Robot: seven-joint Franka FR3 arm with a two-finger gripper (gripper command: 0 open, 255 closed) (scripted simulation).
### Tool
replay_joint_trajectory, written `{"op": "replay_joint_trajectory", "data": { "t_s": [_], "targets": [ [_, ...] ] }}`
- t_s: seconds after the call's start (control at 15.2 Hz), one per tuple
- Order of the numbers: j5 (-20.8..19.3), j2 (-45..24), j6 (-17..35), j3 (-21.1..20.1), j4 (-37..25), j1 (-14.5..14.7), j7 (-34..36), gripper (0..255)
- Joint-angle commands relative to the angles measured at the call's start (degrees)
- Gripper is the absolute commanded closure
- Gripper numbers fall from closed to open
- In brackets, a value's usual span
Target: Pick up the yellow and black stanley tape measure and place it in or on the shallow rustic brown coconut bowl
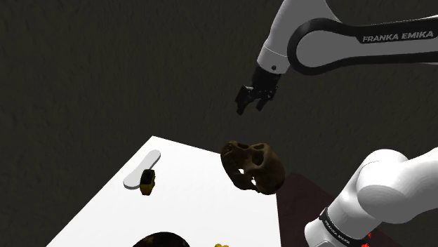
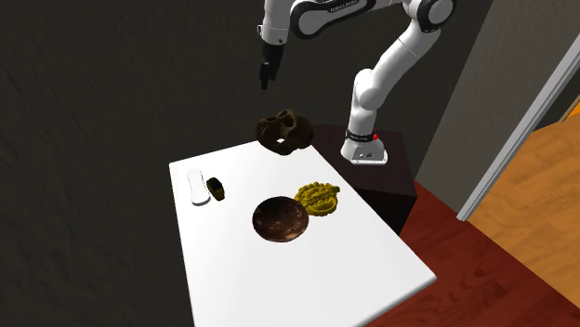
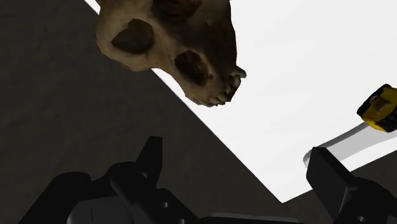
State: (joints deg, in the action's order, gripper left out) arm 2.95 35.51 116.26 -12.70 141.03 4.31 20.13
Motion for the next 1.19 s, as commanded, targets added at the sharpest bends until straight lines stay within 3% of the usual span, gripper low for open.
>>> {"op": "replay_joint_trajectory", "data": {
  "t_s": [0.0, 0.59, 0.86, 1.12],
  "targets": [
    [0.7, -2.57, 3.41, -1.79, 0.68, 0.35, 2.2, 0],
    [0.08, -17.88, 17.3, -10.51, -1.19, 0.4, 13.48, 0],
    [-3.53, -26.25, 22.57, -14.34, -4.11, -0.33, 20.08, 0],
    [-10.14, -35.49, 26.63, -17.01, -8.35, -0.42, 28.29, 0]
  ]
}}
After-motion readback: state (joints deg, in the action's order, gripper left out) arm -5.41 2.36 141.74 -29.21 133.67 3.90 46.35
